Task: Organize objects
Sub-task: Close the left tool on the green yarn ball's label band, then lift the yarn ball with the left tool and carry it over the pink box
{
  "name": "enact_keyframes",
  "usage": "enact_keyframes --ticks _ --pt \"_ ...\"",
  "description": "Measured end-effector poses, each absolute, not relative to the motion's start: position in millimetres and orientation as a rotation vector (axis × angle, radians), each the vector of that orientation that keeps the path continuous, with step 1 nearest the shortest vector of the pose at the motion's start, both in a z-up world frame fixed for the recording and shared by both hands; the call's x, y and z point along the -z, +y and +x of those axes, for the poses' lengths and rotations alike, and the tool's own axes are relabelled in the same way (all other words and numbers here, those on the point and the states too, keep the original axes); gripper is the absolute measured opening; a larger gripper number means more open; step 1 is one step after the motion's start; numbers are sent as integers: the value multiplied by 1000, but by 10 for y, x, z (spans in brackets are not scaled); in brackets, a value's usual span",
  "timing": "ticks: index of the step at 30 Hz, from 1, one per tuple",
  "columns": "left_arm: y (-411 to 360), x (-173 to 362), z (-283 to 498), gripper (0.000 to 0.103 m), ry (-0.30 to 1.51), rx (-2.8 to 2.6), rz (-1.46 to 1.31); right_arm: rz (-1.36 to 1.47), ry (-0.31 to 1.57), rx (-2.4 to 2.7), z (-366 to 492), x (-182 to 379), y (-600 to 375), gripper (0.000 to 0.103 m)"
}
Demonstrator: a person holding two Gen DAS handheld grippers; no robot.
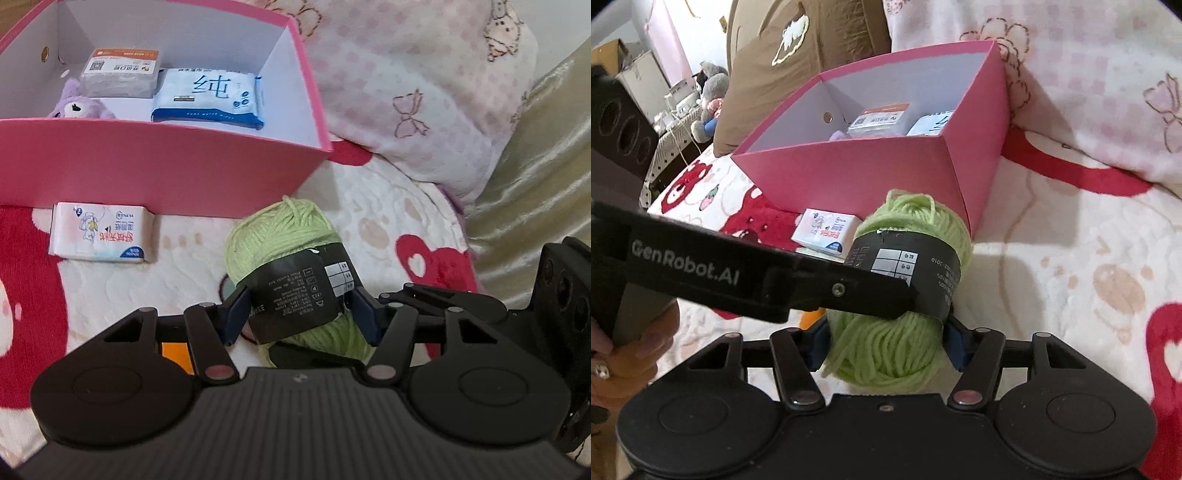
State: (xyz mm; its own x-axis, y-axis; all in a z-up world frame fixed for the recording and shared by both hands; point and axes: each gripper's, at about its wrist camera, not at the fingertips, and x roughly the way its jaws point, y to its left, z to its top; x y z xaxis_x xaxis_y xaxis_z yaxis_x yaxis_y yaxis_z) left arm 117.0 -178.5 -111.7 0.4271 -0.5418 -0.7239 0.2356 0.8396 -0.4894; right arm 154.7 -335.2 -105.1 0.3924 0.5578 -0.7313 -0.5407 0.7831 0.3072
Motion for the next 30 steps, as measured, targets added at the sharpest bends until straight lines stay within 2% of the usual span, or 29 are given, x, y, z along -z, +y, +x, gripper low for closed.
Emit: enact_keyframes --ticks 30 --pt "-1508 375 782 59 1037 502 -346 -6 967 -660 1076 272 -3130 69"
